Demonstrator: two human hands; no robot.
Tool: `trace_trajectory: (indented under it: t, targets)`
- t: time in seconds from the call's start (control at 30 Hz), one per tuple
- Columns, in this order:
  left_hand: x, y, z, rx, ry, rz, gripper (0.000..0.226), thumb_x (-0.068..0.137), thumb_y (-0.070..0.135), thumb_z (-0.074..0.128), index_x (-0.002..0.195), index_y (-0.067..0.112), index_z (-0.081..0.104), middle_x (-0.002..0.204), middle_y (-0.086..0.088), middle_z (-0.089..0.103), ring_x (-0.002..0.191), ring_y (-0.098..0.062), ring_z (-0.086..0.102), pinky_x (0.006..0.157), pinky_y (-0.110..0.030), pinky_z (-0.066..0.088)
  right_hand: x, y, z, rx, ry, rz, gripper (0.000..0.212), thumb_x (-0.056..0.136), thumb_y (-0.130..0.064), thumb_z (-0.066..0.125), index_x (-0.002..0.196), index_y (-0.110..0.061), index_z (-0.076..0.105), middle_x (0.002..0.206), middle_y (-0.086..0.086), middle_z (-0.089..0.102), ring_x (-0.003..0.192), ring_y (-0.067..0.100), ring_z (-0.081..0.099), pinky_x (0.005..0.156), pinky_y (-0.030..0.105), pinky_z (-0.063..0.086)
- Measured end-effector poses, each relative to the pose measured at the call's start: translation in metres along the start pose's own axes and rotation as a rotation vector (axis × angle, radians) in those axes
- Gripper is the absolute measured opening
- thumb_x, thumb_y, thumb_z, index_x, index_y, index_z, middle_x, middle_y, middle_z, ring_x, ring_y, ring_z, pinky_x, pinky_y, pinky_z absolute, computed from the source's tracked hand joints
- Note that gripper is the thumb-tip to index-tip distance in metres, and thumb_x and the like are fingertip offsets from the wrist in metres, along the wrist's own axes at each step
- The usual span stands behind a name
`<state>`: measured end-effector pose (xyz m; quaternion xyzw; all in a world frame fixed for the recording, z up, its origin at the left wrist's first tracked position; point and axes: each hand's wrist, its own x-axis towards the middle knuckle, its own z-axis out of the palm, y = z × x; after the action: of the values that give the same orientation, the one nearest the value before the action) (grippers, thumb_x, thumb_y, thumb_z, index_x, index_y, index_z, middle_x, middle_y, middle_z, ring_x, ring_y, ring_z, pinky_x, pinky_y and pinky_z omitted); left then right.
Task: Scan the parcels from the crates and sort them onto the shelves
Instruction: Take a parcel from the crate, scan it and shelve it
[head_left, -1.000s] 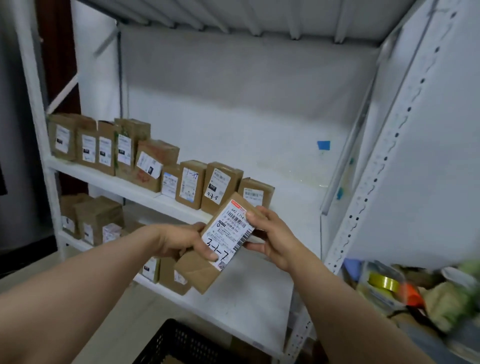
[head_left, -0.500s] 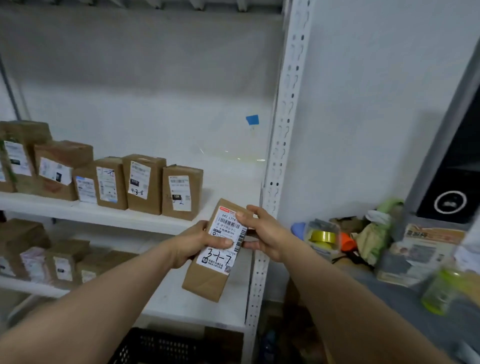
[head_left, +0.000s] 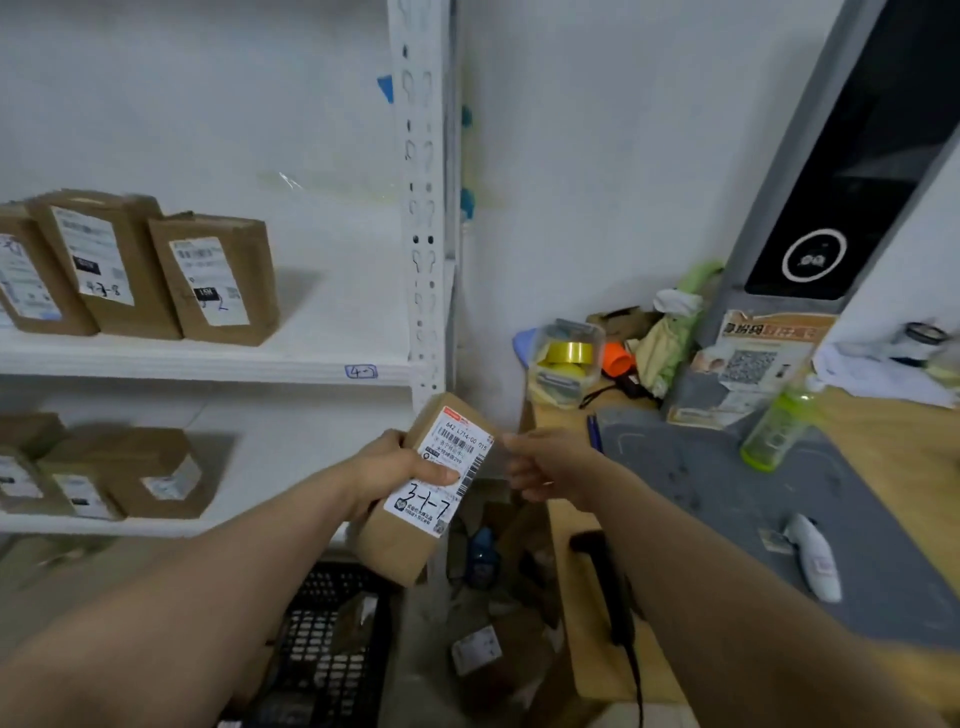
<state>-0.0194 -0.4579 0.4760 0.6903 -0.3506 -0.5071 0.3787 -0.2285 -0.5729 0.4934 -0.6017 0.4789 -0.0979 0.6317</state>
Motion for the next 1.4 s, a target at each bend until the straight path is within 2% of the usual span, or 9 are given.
trace_trajectory:
  t: [0.17,0.23,0.33,0.53,0.67,0.87,1.1,1.3,1.4]
  targets:
    - [0.017,-0.017,0.039,0.036,-0.087,-0.070,0.044,0.080,0.013,0.083,0.120,0.010,0.066,0.103,-0.009,0.078,0.092,-0.028,0.076,0.090,-0.047,0.059,0.020,0.068,-0.043,-0.235,0.258,0.200,0.020,0.096,-0.018,0.065,0.111,-0.004,0.061,0.102,0.014,0.064,0.086,0.025,0.063,0.073,0.036,0.056]
    - [0.024,-0.020,0.046,0.028,-0.106,-0.085,0.044,0.079,0.012,0.084,0.119,0.011,0.066,0.104,-0.010,0.078,0.094,-0.030,0.076,0.093,-0.051,0.058,0.023,0.091,-0.057,-0.420,0.299,0.264,0.020,0.096,-0.021,0.064,0.104,-0.004,0.057,0.095,0.010,0.060,0.092,0.027,0.062,0.072,0.035,0.051]
    - [0.033,-0.024,0.051,0.029,-0.158,-0.112,0.056,0.076,0.016,0.087,0.126,0.010,0.064,0.110,-0.011,0.077,0.099,-0.032,0.075,0.096,-0.054,0.055,0.026,0.123,-0.069,-0.555,0.347,0.309,0.022,0.093,-0.024,0.067,0.096,-0.008,0.052,0.081,0.005,0.052,0.074,0.018,0.054,0.063,0.027,0.043]
    - [0.039,-0.026,0.058,0.025,-0.222,-0.128,0.042,0.086,0.018,0.078,0.126,0.016,0.066,0.111,-0.007,0.077,0.100,-0.026,0.075,0.094,-0.045,0.057,0.039,0.175,-0.062,-0.682,0.267,0.408,0.009,0.100,-0.015,0.053,0.094,-0.009,0.051,0.077,0.004,0.049,0.064,0.015,0.048,0.052,0.024,0.041]
    - [0.039,-0.033,0.056,0.035,-0.231,-0.166,0.039,0.085,0.019,0.077,0.123,0.019,0.067,0.112,-0.006,0.077,0.102,-0.026,0.074,0.101,-0.050,0.053,0.052,0.195,-0.056,-0.688,0.206,0.424,0.005,0.099,-0.014,0.052,0.104,-0.011,0.054,0.082,0.003,0.049,0.069,0.013,0.048,0.058,0.025,0.042]
    - [0.030,-0.044,0.046,0.095,-0.205,-0.221,0.039,0.086,0.030,0.077,0.122,0.021,0.067,0.111,-0.004,0.077,0.102,-0.025,0.074,0.102,-0.049,0.052,0.055,0.207,-0.051,-0.440,0.250,0.408,0.005,0.092,-0.008,0.055,0.091,-0.009,0.050,0.083,0.011,0.053,0.075,0.025,0.054,0.059,0.032,0.042]
    - [0.025,-0.039,0.024,0.238,-0.240,-0.244,0.050,0.078,0.038,0.082,0.122,0.019,0.068,0.110,-0.005,0.077,0.101,-0.025,0.074,0.102,-0.047,0.053,0.032,0.168,-0.061,-0.057,0.084,0.190,0.017,0.086,0.000,0.064,0.100,-0.010,0.060,0.074,0.010,0.055,0.059,0.021,0.052,0.060,0.036,0.047]
    - [0.024,-0.021,-0.007,0.668,-0.237,-0.329,0.099,0.063,0.036,0.094,0.140,0.028,0.031,0.115,-0.005,0.070,0.101,-0.025,0.070,0.096,-0.044,0.055,-0.001,0.109,-0.058,-0.263,-0.065,-0.065,0.026,0.084,-0.002,0.072,0.104,-0.017,0.064,0.084,0.005,0.065,0.066,0.017,0.061,0.064,0.030,0.055]
    - [0.023,-0.011,-0.011,0.802,-0.367,-0.426,0.103,0.064,0.030,0.094,0.145,0.026,0.030,0.110,-0.008,0.074,0.096,-0.026,0.075,0.093,-0.042,0.059,-0.016,0.098,-0.045,-0.493,-0.094,-0.209,0.024,0.083,-0.012,0.074,0.101,-0.025,0.064,0.087,-0.001,0.069,0.076,0.015,0.067,0.072,0.035,0.058]
